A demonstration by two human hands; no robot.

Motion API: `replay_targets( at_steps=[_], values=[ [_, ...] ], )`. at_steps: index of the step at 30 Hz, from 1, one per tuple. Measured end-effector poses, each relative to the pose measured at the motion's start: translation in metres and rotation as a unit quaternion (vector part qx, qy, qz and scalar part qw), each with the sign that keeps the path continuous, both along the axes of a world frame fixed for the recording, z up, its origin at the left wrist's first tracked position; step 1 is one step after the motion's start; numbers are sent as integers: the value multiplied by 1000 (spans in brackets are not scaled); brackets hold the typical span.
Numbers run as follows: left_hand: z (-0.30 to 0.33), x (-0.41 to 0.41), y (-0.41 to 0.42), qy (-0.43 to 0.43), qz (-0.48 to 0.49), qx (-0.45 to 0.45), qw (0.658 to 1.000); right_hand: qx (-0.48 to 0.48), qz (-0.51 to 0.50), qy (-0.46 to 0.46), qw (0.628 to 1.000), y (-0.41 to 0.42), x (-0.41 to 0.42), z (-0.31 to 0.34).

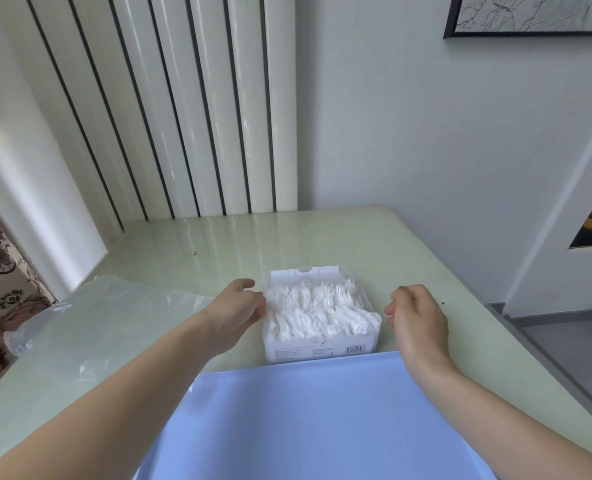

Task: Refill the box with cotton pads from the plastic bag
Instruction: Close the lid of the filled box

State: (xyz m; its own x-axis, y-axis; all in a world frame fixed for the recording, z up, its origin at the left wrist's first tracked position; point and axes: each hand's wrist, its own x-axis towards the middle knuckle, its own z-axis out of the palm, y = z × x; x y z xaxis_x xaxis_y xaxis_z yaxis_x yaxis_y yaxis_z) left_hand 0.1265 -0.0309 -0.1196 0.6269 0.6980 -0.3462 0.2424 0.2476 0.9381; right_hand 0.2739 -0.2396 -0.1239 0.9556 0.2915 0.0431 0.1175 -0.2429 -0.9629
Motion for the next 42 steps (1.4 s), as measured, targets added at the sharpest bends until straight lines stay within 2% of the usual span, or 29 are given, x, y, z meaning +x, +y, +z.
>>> replay_targets(
  at_steps=[5,8,10,15,18,21,25,27,29,32,34,39,42],
  values=[
    [0,1,-1,15,-7,23,1000,-50,88,-118,988,-9,-8,1],
    [1,2,-2,20,-13,33,999,-139,144,-240,950,-10,-9,0],
    [2,2,-2,25,-11,40,999,-191,157,-288,925,-9,-8,-1],
    [-5,6,0,51,-13,85,995,-203,169,-298,917,-8,-10,-5],
    [-5,10,-3,11,8,107,994,-199,182,-301,915,-9,-9,-5],
    [1,11,-10,-21,-7,159,987,-198,186,-298,915,-13,-9,-3],
    [7,5,-10,23,-72,309,948,-162,176,-279,930,-19,-13,-2],
    [9,1,-8,52,-101,365,924,-106,142,-234,956,-21,-12,-2],
    [11,-7,-7,80,-132,397,905,-33,99,-149,983,-23,-8,-1],
    [18,-20,-9,113,-148,430,883,42,89,-21,995,-25,-2,2],
    [22,-27,-13,133,-144,447,873,52,105,10,993,-26,-1,8],
    [25,-36,-28,159,-137,424,881,3,145,17,989,-22,-13,16],
    [22,-40,-36,161,-154,438,871,-23,141,-9,990,-25,-24,19]
  ],
)
